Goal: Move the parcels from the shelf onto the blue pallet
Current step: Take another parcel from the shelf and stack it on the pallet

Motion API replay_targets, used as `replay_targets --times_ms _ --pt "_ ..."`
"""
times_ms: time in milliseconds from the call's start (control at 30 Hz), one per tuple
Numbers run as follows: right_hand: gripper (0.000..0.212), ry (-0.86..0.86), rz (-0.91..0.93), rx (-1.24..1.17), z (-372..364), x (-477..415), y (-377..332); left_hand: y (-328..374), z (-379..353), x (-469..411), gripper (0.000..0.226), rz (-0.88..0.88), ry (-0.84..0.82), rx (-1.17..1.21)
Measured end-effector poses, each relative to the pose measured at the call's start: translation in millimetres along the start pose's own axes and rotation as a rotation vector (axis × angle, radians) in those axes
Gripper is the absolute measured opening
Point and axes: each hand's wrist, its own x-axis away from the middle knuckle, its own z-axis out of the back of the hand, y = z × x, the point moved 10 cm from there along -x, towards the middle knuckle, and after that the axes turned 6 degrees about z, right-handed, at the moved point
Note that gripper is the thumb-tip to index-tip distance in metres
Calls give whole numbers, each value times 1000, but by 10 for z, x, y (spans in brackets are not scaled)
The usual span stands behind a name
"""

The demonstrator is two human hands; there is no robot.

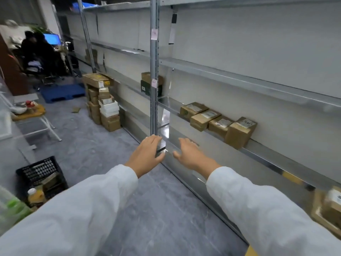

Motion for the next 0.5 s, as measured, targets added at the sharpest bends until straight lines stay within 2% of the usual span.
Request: replay_targets --times_ms 267,500 --pt "52 28 -32 52 -57 -560 142 -280 -155 -517 54 -48 -26 23" --pt "45 46 -73 -9 -27 -1426 598 -510 -480 -1427 54 -88 -46 -22"
